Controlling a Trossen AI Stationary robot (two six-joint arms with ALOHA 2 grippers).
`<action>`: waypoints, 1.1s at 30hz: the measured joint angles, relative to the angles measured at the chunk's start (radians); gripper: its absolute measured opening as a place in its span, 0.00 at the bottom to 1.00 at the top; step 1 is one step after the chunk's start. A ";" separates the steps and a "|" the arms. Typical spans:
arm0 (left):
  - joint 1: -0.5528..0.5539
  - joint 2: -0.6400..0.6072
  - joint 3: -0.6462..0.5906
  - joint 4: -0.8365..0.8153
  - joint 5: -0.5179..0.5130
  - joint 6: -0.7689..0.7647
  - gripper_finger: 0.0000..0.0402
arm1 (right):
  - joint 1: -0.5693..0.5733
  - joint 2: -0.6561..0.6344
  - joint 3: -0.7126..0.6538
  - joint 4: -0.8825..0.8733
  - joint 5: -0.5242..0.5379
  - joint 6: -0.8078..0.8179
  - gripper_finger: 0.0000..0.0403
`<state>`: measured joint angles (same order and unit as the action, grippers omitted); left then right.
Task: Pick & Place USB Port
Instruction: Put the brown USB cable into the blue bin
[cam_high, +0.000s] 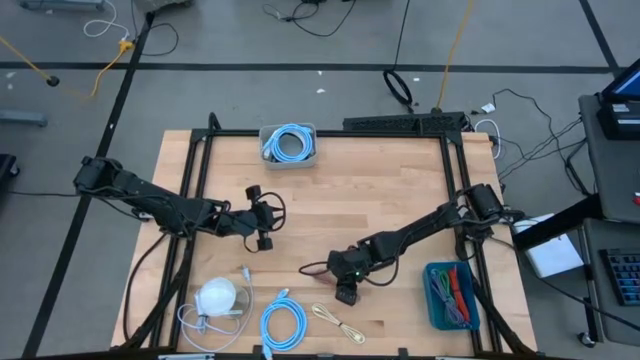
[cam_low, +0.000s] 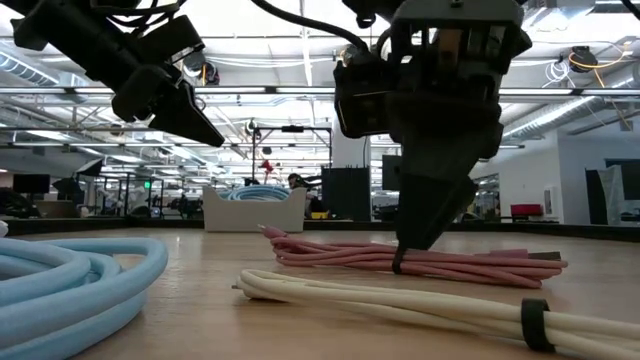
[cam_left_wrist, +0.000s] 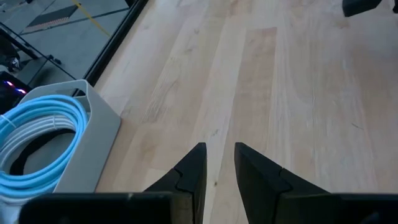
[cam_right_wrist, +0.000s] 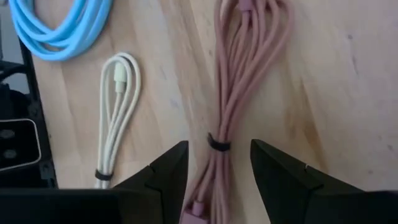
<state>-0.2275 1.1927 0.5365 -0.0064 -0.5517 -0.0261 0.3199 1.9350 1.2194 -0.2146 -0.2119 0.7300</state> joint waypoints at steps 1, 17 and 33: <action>0.000 0.000 0.000 0.000 0.000 0.001 0.22 | 0.001 0.000 0.000 0.000 0.000 0.005 0.41; 0.005 0.000 0.000 -0.008 0.000 -0.002 0.22 | -0.007 0.043 0.003 -0.018 -0.001 0.007 0.10; 0.005 0.000 0.000 -0.016 -0.025 -0.007 0.22 | -0.006 -0.041 0.015 -0.361 0.411 -0.011 0.00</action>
<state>-0.2226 1.1927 0.5362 -0.0223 -0.5770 -0.0326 0.3136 1.8938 1.2341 -0.5758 0.1986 0.7192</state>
